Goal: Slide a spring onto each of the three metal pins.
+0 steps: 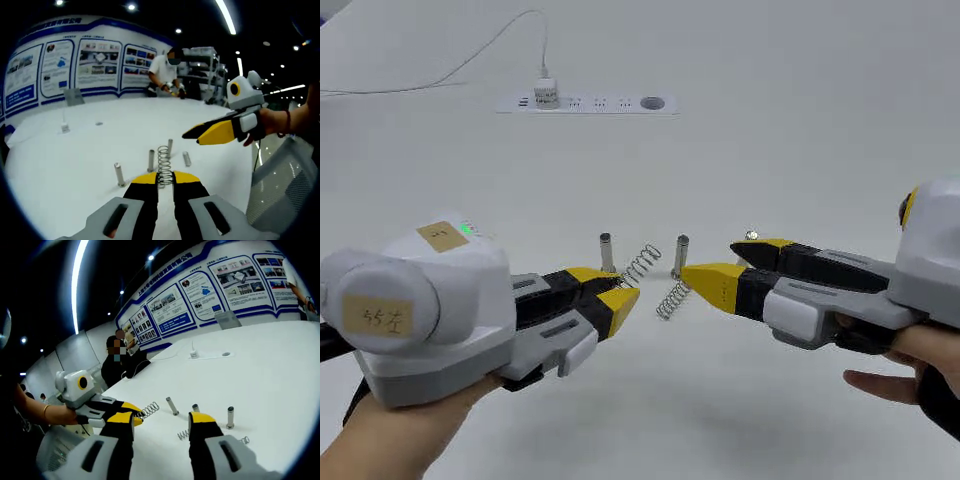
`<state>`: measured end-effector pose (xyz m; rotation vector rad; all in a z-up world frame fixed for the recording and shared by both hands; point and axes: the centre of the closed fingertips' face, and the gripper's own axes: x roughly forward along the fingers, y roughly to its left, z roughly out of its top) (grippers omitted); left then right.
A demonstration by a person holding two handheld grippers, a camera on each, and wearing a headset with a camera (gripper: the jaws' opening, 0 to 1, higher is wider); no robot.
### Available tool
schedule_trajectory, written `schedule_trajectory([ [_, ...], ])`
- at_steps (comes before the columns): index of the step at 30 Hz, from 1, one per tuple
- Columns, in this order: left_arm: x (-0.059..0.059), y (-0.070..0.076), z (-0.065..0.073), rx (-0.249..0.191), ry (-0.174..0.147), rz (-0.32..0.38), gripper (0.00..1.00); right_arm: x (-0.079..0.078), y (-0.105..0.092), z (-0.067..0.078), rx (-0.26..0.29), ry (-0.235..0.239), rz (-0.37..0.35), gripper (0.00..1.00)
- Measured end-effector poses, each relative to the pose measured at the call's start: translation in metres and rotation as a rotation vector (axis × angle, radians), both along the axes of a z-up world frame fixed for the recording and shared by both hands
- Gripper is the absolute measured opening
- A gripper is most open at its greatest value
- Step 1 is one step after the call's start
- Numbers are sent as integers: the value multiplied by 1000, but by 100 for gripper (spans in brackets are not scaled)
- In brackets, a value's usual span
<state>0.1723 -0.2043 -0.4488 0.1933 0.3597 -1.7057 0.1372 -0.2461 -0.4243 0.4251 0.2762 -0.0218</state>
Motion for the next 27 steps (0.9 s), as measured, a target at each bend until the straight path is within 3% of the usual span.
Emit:
schedule_trajectory([
  [4,-7,1,5,-22,14,-21,10,4,7,8,55,-38,18,41],
  [10,-21,2,14,-71,37,-64,10,7,13,7,92,-36,39,34],
  [19,-30,1,22,-115,47,-99,10,7,21,8,216,-60,51,28],
  [24,-34,2,26,-129,48,-118,10,6,24,7,240,-61,56,25],
  [27,-37,3,27,-135,51,-127,10,5,27,8,284,-72,64,22],
])
